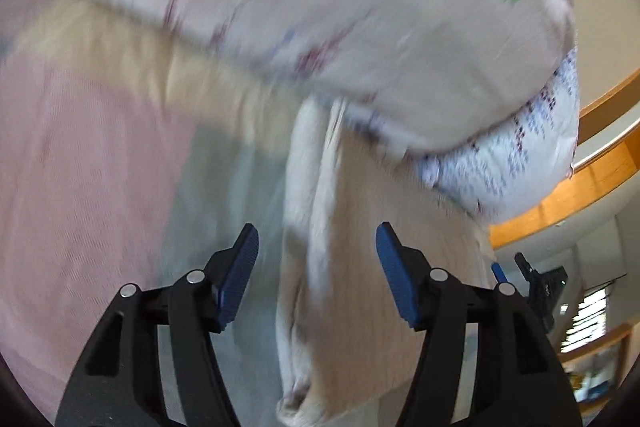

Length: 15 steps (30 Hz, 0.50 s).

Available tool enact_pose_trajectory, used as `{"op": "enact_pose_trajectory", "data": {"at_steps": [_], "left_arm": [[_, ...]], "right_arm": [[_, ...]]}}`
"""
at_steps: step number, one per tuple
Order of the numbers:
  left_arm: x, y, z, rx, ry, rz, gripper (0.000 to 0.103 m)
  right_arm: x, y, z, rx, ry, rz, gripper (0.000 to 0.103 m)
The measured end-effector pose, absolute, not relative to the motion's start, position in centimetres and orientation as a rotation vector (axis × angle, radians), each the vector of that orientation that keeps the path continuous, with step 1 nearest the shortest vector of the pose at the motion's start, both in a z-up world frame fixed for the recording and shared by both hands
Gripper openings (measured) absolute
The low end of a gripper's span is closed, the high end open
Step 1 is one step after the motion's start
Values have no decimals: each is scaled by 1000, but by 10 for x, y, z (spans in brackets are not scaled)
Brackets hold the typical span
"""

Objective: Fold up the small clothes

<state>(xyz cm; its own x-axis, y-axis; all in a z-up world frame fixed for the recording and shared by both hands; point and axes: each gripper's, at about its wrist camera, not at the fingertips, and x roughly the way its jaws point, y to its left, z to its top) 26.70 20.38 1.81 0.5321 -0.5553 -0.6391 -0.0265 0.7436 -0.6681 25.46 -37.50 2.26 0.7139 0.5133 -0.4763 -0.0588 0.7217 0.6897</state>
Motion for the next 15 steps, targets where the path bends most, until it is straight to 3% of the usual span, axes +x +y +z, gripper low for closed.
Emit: {"op": "enact_pose_trajectory", "data": {"at_steps": [3, 7, 10, 15], "left_arm": [[266, 194, 12, -681, 969, -370, 59], [276, 174, -2, -782, 1014, -403, 27], [277, 165, 4, -894, 988, -413, 22], [282, 77, 86, -845, 840, -690, 20]], "right_arm": [[251, -373, 13, 721, 753, 371, 82], [241, -373, 5, 723, 767, 403, 82], [231, -380, 8, 726, 755, 424, 82], [212, -406, 28, 699, 672, 375, 82]]}}
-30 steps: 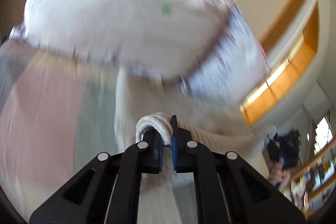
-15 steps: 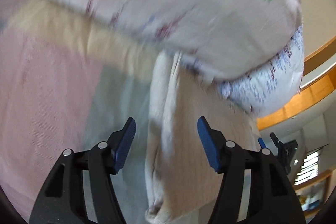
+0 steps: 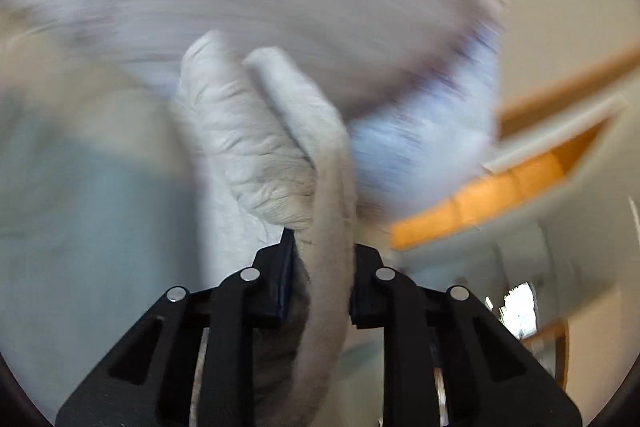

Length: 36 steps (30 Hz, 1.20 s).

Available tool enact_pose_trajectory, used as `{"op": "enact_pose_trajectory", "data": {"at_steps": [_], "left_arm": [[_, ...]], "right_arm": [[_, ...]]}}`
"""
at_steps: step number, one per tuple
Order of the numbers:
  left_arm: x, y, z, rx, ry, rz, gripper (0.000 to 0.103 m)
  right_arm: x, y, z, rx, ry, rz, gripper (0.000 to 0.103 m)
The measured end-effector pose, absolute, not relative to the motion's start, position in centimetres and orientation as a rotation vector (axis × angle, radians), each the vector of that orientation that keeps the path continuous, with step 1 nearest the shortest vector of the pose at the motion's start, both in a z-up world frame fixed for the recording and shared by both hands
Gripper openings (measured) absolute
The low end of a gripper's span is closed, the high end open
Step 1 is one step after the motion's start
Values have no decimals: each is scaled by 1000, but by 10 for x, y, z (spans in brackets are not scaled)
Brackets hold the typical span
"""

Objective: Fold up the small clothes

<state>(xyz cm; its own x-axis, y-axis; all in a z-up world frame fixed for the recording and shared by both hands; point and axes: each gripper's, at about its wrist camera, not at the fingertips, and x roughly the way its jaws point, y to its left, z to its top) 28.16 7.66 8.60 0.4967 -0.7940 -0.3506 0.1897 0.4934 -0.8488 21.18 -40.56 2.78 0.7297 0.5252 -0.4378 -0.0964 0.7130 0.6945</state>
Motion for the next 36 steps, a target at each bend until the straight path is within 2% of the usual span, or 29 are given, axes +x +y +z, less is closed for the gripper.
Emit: {"op": "enact_pose_trajectory", "data": {"at_steps": [3, 5, 7, 9, 11, 13, 16, 19, 20, 21, 22, 23, 25, 27, 29, 30, 31, 34, 35, 36], "left_arm": [[296, -22, 104, -788, 840, -920, 21], [313, -95, 89, -816, 942, -1131, 26], [321, -131, 69, -950, 1024, -1242, 27], [318, -132, 67, -960, 1028, -1237, 42], [306, -102, 77, -858, 931, -1118, 71], [298, -73, 83, -726, 889, -934, 80], [289, -44, 70, -566, 949, -736, 81], [287, -40, 41, -539, 1060, -680, 81], [287, -35, 35, -539, 1074, -680, 81], [287, -39, 29, -533, 1095, -682, 81], [287, -44, 25, -524, 1110, -684, 81], [288, -52, 20, -516, 1121, -690, 82], [290, -67, 18, -515, 1125, -698, 83], [296, -67, 15, -516, 1121, -698, 83], [294, -66, 14, -505, 1112, -698, 86], [297, -72, 13, -504, 1109, -696, 87], [300, -74, 12, -507, 1109, -697, 88], [303, -81, 8, -528, 1089, -702, 87], [302, -83, 8, -532, 1086, -706, 79], [304, -88, 5, -537, 1087, -704, 75]], "right_arm": [[203, -426, 37, 690, 611, 300, 82], [205, -437, 36, 696, 607, 260, 82], [211, -445, 33, 699, 626, 225, 82], [215, -456, 30, 711, 657, 216, 82], [220, -464, 26, 740, 691, 271, 84], [228, -462, 21, 750, 740, 317, 86], [248, -450, 10, 746, 842, 359, 86], [267, -429, -5, 706, 947, 375, 84], [272, -424, -10, 695, 972, 374, 80], [275, -419, -12, 692, 975, 380, 39], [280, -415, -13, 682, 961, 393, 17], [283, -416, -8, 678, 914, 366, 12], [291, -420, 2, 659, 830, 333, 11], [299, -418, 2, 664, 862, 335, 14], [299, -417, -6, 681, 951, 333, 37], [295, -419, -10, 677, 984, 326, 70], [291, -421, -11, 674, 985, 328, 85], [279, -423, -21, 685, 1001, 349, 83], [277, -421, -22, 686, 998, 365, 74], [277, -418, -27, 708, 1014, 412, 44]]}}
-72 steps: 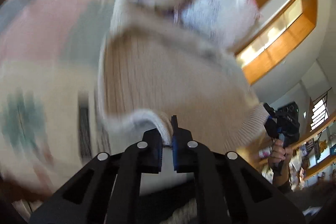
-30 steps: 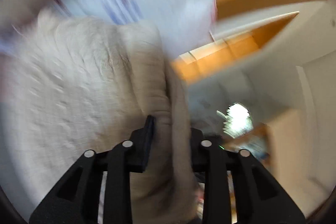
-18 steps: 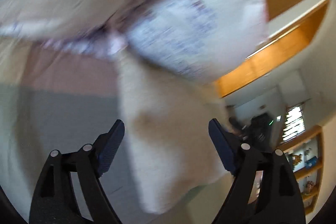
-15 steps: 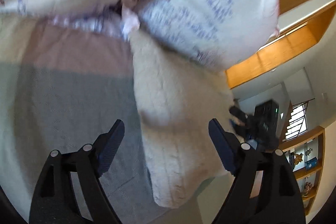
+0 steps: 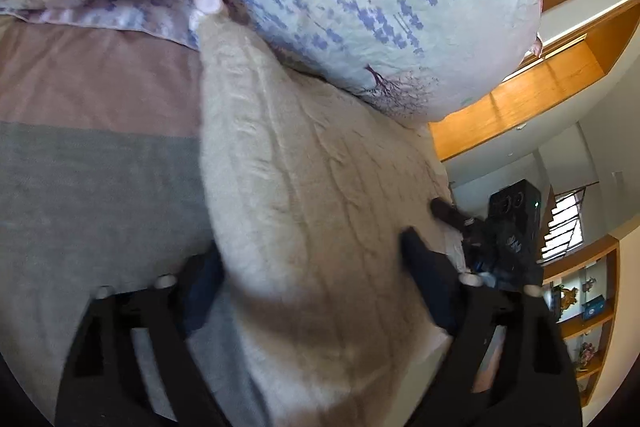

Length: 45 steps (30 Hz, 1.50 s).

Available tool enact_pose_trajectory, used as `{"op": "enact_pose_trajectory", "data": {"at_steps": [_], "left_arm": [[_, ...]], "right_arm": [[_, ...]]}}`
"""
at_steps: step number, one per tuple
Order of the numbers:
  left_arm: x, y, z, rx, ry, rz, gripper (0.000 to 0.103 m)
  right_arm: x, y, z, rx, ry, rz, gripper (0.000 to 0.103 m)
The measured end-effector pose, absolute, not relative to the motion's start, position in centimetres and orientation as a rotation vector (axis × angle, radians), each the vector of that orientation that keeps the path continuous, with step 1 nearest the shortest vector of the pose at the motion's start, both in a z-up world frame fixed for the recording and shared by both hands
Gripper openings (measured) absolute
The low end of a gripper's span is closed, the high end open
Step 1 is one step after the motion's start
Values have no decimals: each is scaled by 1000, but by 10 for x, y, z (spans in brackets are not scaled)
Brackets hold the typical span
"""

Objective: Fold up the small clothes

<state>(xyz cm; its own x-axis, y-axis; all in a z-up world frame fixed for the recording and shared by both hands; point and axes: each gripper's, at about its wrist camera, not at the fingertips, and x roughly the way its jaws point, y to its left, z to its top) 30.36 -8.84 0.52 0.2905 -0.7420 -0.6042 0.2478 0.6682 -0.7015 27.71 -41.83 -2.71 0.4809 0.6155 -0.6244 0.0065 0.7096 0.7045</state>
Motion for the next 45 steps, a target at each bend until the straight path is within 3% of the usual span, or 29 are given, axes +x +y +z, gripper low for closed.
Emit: {"op": "enact_pose_trajectory", "data": {"at_steps": [2, 4, 6, 9, 11, 15, 16, 17, 21, 23, 26, 31, 32, 34, 36, 45], "left_arm": [[303, -86, 8, -540, 1068, -712, 50], [297, -69, 16, -560, 1059, -753, 42], [283, -45, 29, -515, 1035, -762, 41], [267, 4, 43, -478, 984, -688, 42], [270, 29, 43, -433, 980, -582, 48], [269, 56, 34, -424, 992, -486, 59], [259, 57, 41, -391, 956, -468, 63], [249, 58, 49, -329, 916, -437, 75], [198, 69, 73, -182, 789, -400, 89], [179, 70, 76, -169, 768, -362, 101], [158, 59, 78, -132, 764, -311, 101], [136, 40, 67, -2, 793, -191, 101], [133, 38, 63, 18, 803, -174, 101], [126, 31, 54, 60, 829, -147, 101], [123, 23, 46, 77, 842, -152, 101], [132, 1, 14, 161, 924, -87, 101]], "right_arm": [[277, -415, -28, 771, 992, 433, 37], [273, -406, -19, 755, 971, 446, 32], [270, -389, -9, 752, 955, 527, 26], [273, -338, 3, 671, 945, 646, 24], [282, -301, 2, 586, 952, 652, 26], [285, -280, 5, 466, 940, 515, 44], [270, -290, 17, 458, 874, 468, 46], [257, -298, 27, 457, 822, 453, 48], [211, -312, 49, 549, 753, 647, 81], [205, -291, 43, 557, 828, 778, 81], [226, -262, 17, 421, 933, 618, 80], [214, -277, 24, 495, 884, 580, 81], [203, -279, 30, 470, 857, 562, 83], [174, -273, 40, 373, 799, 465, 98], [152, -271, 42, 296, 791, 362, 102], [119, -238, -1, 98, 953, 160, 102]]}}
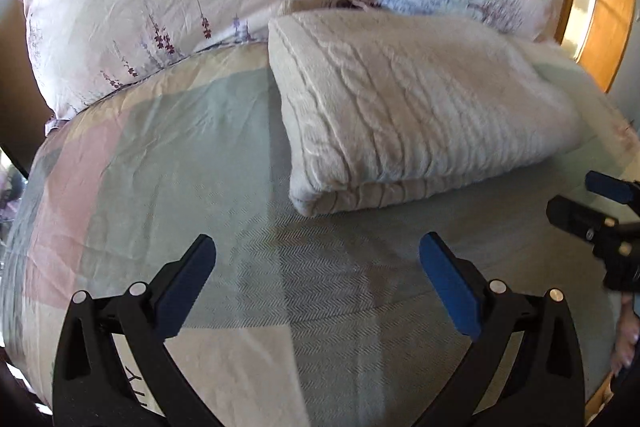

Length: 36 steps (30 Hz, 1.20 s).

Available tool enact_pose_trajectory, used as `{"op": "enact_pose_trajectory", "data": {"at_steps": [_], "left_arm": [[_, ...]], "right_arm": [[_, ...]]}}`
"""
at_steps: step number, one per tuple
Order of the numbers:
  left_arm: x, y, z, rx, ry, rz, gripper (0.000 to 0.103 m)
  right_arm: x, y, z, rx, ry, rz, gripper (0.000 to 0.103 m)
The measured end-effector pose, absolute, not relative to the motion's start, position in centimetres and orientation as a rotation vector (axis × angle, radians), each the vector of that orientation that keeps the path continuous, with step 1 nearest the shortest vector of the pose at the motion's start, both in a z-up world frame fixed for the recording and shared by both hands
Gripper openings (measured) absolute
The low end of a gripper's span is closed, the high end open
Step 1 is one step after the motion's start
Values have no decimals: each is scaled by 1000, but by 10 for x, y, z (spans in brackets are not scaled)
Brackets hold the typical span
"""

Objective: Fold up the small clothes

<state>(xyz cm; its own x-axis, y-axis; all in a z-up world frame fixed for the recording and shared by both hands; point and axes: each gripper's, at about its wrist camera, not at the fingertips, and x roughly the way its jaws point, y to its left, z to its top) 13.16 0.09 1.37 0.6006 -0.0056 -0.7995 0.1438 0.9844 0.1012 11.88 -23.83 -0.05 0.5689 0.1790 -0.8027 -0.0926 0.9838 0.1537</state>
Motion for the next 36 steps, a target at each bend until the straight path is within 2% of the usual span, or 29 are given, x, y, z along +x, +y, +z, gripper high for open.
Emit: {"op": "enact_pose_trajectory", "data": {"at_steps": [4, 36], "left_arm": [[133, 7, 9, 135, 948, -80, 101], [132, 16, 8, 87, 967, -102, 101]], "right_arm": [[117, -220, -2, -21, 961, 100, 102], [116, -219, -6, -10, 963, 100, 102]]}}
